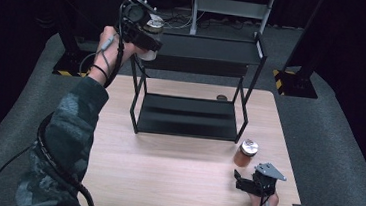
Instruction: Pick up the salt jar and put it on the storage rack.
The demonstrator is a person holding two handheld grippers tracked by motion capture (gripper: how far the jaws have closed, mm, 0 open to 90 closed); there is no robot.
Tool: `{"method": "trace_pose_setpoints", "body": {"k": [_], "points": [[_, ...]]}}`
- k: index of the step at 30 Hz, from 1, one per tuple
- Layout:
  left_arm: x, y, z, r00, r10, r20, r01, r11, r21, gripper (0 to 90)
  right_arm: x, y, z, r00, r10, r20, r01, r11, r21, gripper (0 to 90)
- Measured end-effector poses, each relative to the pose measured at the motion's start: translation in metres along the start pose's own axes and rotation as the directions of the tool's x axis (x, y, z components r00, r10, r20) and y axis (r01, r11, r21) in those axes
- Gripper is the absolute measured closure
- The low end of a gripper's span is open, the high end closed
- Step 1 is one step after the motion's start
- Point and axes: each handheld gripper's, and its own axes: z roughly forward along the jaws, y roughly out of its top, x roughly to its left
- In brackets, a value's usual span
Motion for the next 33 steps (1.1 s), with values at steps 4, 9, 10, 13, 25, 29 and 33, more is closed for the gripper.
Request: {"method": "trace_pose_setpoints", "body": {"k": [4,9,10,13,25,29,33], "points": [[0.001,0.005,0.003,1.0,-0.003,-0.003,0.003,1.0,0.009,30.9,0.0,0.0,0.0,1.0,0.0,-0.001,0.0,1.0,0.0,0.0],[0.0,0.012,0.009,1.0,-0.006,-0.004,0.006,0.9998,0.02,30.9,0.0,0.0,0.0,1.0,0.0,-0.002,0.0,1.0,0.0,0.0],[0.0,0.013,0.01,1.0,-0.004,-0.003,0.004,0.9997,0.023,30.9,0.0,0.0,0.0,1.0,0.0,-0.001,0.0,1.0,0.0,0.0],[-0.001,0.017,0.014,0.9999,-0.009,-0.004,0.009,0.9996,0.027,30.9,0.0,0.0,0.0,1.0,0.0,-0.002,0.0,1.0,0.0,0.0],[0.0,0.027,0.027,0.9989,-0.044,-0.017,0.044,0.9984,0.034,30.9,-0.001,0.0,0.0,1.0,0.002,-0.004,-0.002,1.0,-0.001,0.0],[-0.001,0.027,0.032,0.9977,-0.063,-0.024,0.064,0.9976,0.028,30.9,-0.001,0.0,0.0,1.0,0.002,-0.004,-0.002,1.0,0.0,0.0],[0.0,0.026,0.036,0.9965,-0.079,-0.03,0.079,0.9966,0.021,30.9,-0.001,0.0,0.0,1.0,0.003,-0.004,-0.003,1.0,-0.001,0.0]]}}
